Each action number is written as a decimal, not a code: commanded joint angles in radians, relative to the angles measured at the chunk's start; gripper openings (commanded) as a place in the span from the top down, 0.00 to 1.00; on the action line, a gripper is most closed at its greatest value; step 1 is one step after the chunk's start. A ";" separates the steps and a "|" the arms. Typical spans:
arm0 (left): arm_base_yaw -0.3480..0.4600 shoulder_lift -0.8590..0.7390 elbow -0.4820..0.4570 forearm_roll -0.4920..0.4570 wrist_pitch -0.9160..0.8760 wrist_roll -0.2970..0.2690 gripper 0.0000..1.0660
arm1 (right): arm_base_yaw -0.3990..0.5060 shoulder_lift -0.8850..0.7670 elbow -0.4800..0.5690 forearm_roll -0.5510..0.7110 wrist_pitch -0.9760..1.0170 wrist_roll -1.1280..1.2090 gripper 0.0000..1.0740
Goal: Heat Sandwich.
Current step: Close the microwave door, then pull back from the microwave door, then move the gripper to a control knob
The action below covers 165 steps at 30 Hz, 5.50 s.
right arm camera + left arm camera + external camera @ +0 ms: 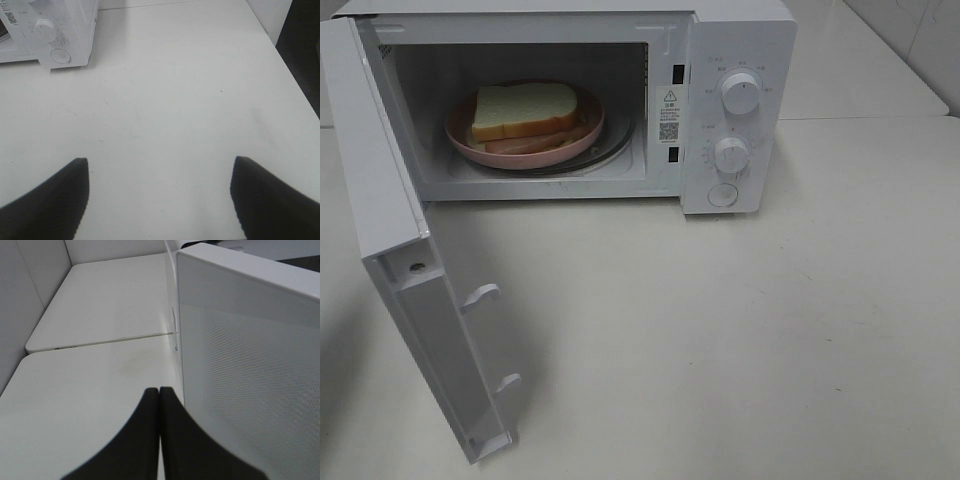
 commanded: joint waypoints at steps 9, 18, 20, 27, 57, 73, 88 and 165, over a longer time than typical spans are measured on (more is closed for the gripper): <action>-0.003 0.175 0.006 0.202 -0.200 -0.091 1.00 | -0.005 -0.027 0.000 0.002 -0.007 0.001 0.30; -0.003 0.295 -0.002 0.355 -0.355 -0.194 1.00 | -0.005 -0.027 0.000 0.002 -0.007 0.001 0.30; -0.008 0.306 -0.004 0.355 -0.361 -0.194 1.00 | -0.005 -0.027 0.000 0.002 -0.007 0.001 0.30; -0.139 0.381 -0.033 0.268 -0.367 -0.175 1.00 | -0.005 -0.027 0.000 0.002 -0.007 0.001 0.30; -0.544 0.622 -0.260 -0.219 -0.430 0.029 1.00 | -0.005 -0.027 0.000 0.002 -0.007 0.001 0.30; -0.589 0.745 -0.465 -0.331 -0.373 0.057 1.00 | -0.005 -0.027 0.000 0.002 -0.007 0.003 0.30; -0.589 0.833 -0.640 -0.362 -0.291 0.091 1.00 | -0.005 -0.027 0.000 0.002 -0.007 0.004 0.30; -0.397 0.245 -0.583 -0.269 1.306 -0.008 0.07 | -0.005 -0.027 0.000 0.002 -0.007 0.004 0.30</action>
